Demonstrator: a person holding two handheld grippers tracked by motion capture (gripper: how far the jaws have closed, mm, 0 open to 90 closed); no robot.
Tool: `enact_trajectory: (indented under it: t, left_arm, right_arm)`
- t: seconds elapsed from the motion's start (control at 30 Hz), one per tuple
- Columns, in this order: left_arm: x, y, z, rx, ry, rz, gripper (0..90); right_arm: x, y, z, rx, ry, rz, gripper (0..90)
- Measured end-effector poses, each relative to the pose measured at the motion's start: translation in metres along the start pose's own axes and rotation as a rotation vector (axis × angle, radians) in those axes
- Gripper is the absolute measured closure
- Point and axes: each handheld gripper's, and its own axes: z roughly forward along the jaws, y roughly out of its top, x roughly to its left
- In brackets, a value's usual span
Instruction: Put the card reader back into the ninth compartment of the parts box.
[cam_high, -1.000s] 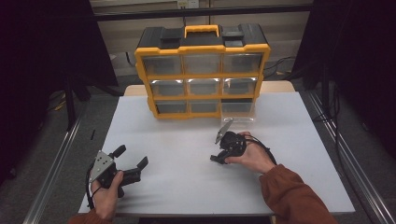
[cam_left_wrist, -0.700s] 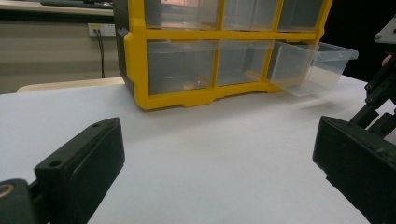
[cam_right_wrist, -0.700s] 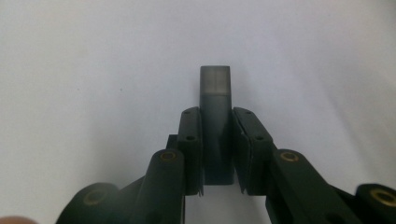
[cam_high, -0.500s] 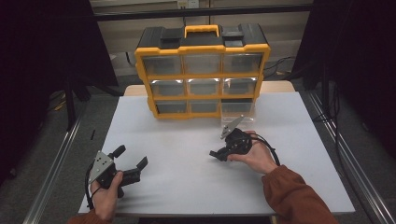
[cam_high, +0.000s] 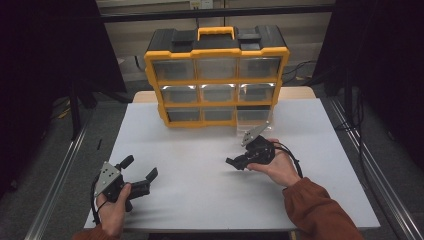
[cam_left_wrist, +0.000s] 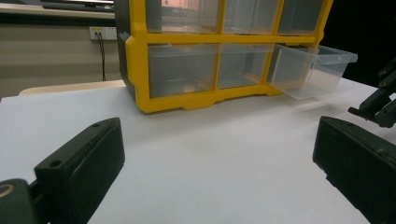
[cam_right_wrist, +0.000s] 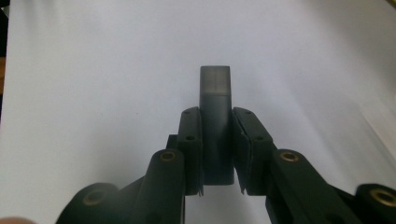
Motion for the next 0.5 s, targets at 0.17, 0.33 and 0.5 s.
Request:
enact_trajectory:
  t: [0.17,0.33,0.5]
  left_arm:
    - [0.000,0.000,0.000,-0.003,0.003,-0.004,2.1]
    - [0.000,0.000,0.000,-0.001,0.002,-0.004,2.1]
    - [0.000,0.000,-0.001,0.004,0.001,0.005,2.2]
  right_arm:
    - [0.001,0.001,-0.005,-0.019,-0.008,-0.007,73.7]
    - [0.000,0.003,-0.015,-0.052,-0.017,-0.006,73.7]
    - [-0.001,0.003,-0.020,-0.069,-0.029,-0.002,73.7]
